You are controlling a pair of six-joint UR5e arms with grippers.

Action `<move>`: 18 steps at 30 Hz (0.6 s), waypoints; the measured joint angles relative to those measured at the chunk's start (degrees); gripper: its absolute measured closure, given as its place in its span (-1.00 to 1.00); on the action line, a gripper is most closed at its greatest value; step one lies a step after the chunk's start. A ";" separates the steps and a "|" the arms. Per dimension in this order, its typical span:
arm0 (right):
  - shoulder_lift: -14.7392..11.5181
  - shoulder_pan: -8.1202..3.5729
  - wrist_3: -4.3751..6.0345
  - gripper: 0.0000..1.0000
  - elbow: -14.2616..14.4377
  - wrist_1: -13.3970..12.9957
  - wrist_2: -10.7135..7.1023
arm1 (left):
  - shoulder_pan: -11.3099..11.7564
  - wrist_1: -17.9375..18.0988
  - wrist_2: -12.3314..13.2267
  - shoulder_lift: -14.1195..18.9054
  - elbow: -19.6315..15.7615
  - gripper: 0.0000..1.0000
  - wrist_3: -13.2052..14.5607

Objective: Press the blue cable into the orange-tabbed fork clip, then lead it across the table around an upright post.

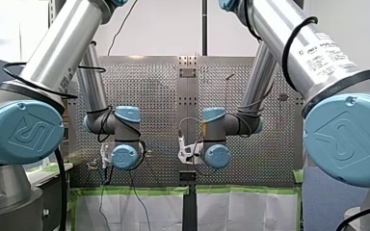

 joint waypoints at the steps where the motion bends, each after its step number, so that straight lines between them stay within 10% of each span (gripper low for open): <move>1: 0.42 0.00 0.00 1.00 0.00 0.05 0.00 | 0.01 0.00 0.01 -0.03 0.00 0.97 0.00; 18: 3.05 0.01 0.01 1.00 -0.01 0.15 0.01 | 0.01 0.00 0.02 -0.08 -0.02 0.97 0.00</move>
